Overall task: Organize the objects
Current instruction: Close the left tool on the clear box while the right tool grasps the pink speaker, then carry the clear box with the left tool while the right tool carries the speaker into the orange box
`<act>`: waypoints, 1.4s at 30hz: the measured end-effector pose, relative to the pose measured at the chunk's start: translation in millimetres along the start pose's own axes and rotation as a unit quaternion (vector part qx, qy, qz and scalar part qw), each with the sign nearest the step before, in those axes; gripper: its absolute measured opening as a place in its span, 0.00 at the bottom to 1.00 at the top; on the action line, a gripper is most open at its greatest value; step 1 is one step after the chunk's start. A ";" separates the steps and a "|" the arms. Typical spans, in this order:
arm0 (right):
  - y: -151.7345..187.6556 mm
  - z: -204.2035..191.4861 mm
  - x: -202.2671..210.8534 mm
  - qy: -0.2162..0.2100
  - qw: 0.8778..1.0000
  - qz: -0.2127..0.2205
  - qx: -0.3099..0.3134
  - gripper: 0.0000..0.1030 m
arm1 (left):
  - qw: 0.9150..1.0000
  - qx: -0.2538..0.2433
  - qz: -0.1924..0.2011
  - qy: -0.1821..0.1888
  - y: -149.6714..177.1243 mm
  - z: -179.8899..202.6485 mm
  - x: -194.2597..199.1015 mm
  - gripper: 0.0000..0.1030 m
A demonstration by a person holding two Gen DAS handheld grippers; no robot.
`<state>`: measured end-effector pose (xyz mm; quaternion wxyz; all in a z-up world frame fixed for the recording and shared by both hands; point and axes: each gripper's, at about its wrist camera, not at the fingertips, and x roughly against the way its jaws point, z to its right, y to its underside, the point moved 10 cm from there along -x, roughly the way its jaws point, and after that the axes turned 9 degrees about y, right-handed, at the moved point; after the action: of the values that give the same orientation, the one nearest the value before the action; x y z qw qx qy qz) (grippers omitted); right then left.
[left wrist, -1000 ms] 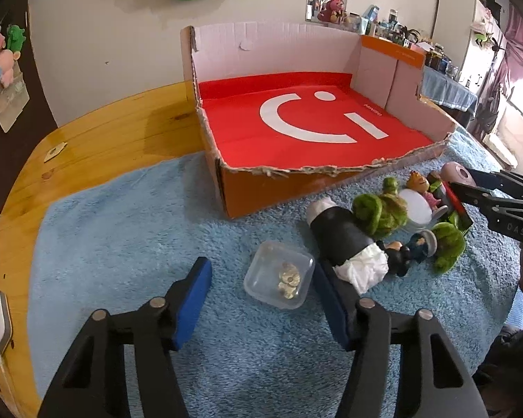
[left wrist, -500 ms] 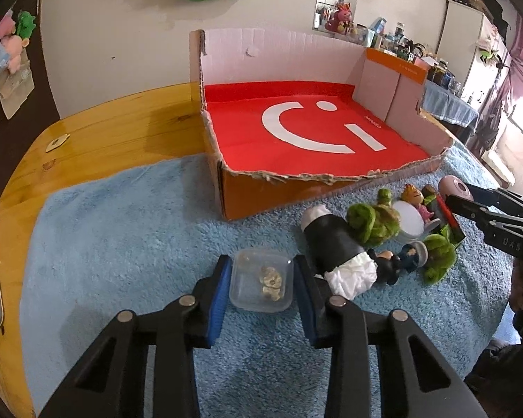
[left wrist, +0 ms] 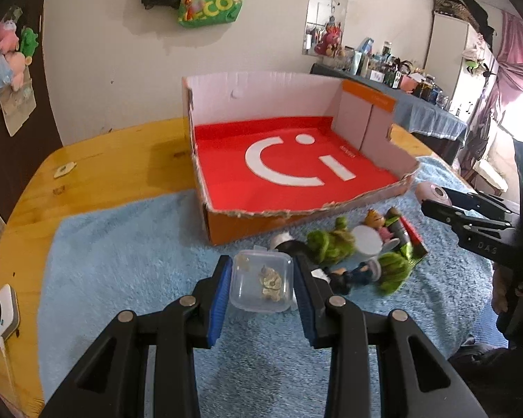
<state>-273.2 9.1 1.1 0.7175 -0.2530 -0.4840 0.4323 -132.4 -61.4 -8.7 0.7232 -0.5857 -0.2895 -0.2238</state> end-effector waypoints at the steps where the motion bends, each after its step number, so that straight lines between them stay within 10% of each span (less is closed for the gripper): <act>1: -2.3 -0.3 2.4 -0.001 1.000 0.004 0.000 0.47 | 1.000 -0.001 0.003 0.000 -1.6 1.1 1.7 0.36; 30: -67.0 4.3 28.1 -0.011 0.996 0.088 0.006 0.47 | 0.996 0.023 0.071 -0.052 -69.7 3.1 22.7 0.36; 42: -103.4 -10.4 -11.0 -0.028 0.996 0.066 0.045 0.47 | 0.994 0.041 0.036 -0.090 -90.5 -21.8 -22.3 0.36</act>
<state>-226.6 -51.3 72.5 0.6845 -0.2391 -0.4662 0.5069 -205.3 -102.4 37.9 0.7253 -0.5832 -0.3411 -0.1322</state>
